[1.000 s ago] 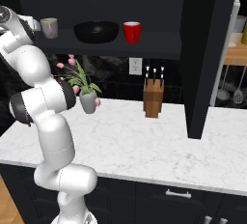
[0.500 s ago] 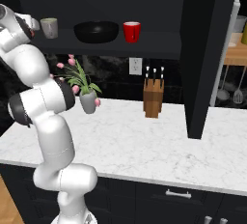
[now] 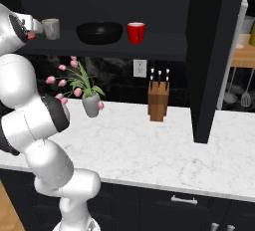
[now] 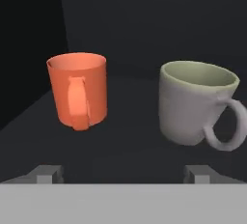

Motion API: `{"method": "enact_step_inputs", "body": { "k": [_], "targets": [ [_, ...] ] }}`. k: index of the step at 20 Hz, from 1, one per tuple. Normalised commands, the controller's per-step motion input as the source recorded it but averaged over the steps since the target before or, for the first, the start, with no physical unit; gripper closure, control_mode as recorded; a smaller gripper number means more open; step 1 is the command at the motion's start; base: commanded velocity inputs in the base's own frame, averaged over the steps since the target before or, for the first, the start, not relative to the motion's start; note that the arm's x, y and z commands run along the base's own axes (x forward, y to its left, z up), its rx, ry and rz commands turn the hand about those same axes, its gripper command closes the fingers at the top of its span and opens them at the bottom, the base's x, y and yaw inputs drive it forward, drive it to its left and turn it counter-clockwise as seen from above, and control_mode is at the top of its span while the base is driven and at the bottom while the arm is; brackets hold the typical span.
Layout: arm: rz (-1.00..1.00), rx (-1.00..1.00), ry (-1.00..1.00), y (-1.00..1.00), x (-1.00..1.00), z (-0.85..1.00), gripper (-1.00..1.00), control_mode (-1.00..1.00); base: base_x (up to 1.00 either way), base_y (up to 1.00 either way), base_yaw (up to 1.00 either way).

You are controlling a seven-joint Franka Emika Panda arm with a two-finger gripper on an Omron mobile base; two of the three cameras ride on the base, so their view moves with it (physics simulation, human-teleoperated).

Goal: Gather all objects into one cabinet and sort the glasses and bowls to opposite sides.

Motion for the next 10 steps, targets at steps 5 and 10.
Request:
{"method": "enact_step_inputs", "body": {
  "k": [5,10],
  "targets": [
    [-0.02,0.09,-0.02,-0.77,-0.48,-0.22,-1.0,-1.0,0.0,0.0,0.0],
    [-0.03,0.09,-0.01,-0.69,-0.39,-0.03,-1.0,-1.0,0.0,0.0,0.0]
  ]
}}
